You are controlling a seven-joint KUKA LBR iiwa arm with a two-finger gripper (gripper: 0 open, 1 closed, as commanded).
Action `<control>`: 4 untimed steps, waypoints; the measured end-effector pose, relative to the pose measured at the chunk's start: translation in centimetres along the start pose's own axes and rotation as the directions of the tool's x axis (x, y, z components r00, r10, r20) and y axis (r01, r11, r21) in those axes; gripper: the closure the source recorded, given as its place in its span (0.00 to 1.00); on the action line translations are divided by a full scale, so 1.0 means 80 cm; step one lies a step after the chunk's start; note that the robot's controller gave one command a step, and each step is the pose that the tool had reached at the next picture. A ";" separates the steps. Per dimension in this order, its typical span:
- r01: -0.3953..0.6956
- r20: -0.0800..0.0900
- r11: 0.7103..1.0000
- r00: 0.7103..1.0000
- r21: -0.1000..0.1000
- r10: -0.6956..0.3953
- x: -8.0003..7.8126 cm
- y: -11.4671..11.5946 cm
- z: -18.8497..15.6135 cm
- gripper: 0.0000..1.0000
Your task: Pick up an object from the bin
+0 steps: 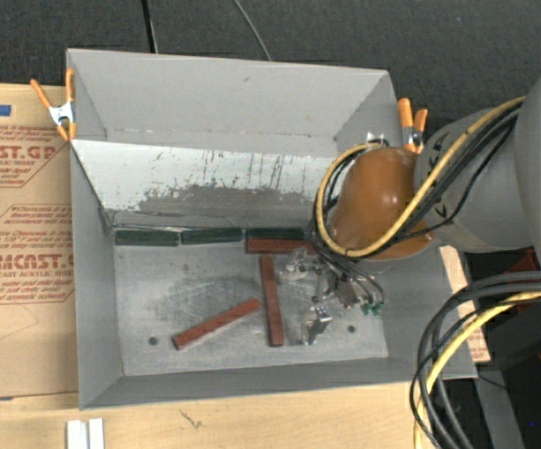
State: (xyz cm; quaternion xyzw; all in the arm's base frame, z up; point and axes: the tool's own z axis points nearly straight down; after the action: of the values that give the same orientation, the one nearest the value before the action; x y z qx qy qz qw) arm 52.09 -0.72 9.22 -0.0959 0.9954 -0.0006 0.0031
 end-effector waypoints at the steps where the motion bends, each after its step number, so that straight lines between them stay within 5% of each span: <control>1: 0.117 0.007 0.993 0.993 0.003 -0.117 0.002 0.035 0.023 0.00; 3: 0.169 -0.004 0.986 0.986 -0.003 -0.169 -0.007 0.109 -0.011 0.00; 4: 0.070 -0.002 0.998 0.998 0.001 -0.070 -0.017 0.131 0.021 1.00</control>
Offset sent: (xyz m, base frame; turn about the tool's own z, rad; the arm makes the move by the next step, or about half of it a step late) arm -0.0155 0.0656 -0.0222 -0.1165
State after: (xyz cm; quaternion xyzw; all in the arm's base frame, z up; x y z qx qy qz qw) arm 51.41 9.84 7.50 -0.1309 0.9914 -0.0011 0.0022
